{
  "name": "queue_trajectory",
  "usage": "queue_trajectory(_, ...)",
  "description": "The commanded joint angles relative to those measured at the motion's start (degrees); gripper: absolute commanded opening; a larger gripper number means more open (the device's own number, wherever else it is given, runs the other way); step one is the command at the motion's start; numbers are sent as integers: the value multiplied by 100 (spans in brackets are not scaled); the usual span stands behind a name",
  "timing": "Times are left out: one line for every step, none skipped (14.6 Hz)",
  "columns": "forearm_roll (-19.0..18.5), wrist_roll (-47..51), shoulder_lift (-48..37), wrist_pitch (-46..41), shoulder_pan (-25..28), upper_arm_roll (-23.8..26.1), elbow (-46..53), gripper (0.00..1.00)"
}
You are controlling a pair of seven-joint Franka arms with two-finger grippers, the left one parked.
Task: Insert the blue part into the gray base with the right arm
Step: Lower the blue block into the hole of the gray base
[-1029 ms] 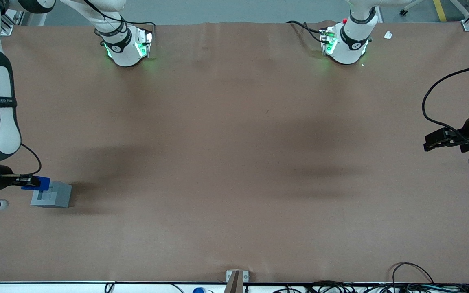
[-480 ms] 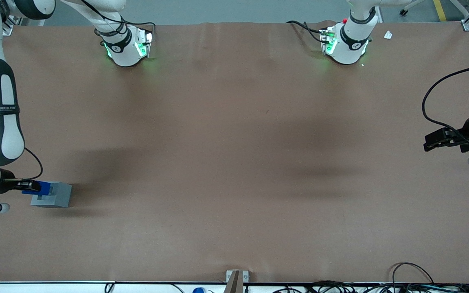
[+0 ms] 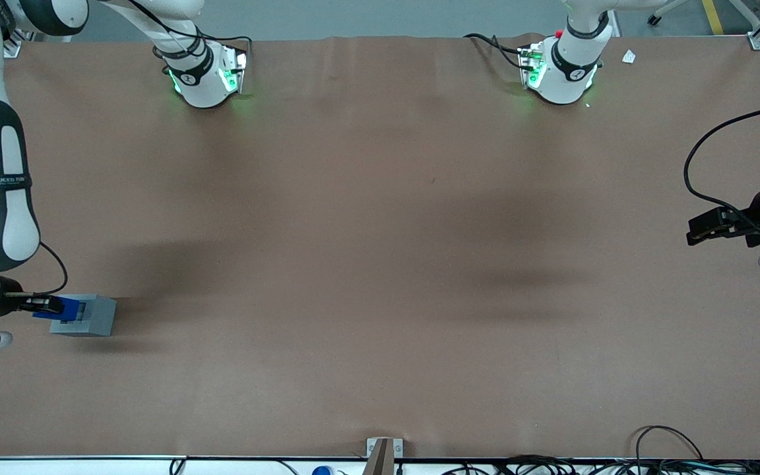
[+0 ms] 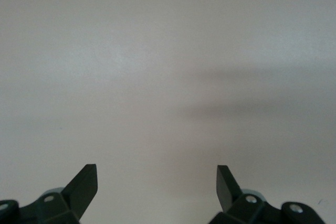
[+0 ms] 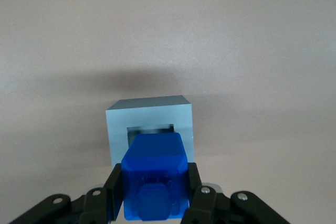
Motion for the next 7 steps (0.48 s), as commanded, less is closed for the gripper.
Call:
queue_trajectory(19,-65,29,96,-133,125,-37,0)
queue_trajectory(27,-91,37,96,-133,125,-46,0)
queue_trajectory(27,-160,37,96,-133,125,-46,0)
queue_trajectory(27,-179,37,87,-124,125,-46,0)
queue_trajectory(27,-187,37,78,-124,125,-46,0)
queue_trajectory(19,-248,37,78,-107,125,-46,0)
queue_trajectory(19,-327,37,70,-89,125,-46,0)
